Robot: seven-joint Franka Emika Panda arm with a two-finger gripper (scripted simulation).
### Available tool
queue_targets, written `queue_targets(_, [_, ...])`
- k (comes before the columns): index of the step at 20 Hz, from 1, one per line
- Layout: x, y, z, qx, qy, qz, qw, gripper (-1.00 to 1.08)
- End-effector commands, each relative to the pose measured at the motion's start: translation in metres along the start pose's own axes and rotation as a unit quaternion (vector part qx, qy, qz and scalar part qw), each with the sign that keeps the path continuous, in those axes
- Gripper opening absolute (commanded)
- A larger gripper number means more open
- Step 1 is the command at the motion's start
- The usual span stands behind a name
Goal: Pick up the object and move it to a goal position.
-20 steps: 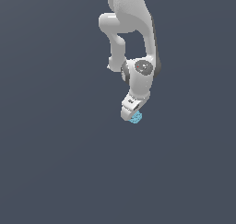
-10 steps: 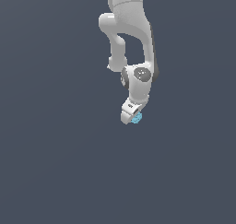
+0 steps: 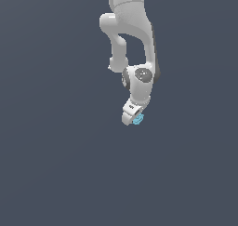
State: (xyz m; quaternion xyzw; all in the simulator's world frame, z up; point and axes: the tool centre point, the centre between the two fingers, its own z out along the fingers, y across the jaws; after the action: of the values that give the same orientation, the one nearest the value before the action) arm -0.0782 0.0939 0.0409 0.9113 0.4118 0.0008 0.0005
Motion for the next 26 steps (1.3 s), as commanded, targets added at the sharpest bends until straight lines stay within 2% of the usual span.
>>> queue_targets(1, [0.0,0.0,0.0,0.0,0.0,0.0,1.0,-1.0])
queue_targets(7, [0.003,0.003,-0.013,0.0,0.0,0.0,1.0,-1.0])
queue_targets(13, [0.011,0.011,-0.045,0.001,0.0,0.0,1.0,-1.0])
queue_targets(26, [0.04,0.042,-0.164,0.002,0.001,-0.001,1.0,-1.0])
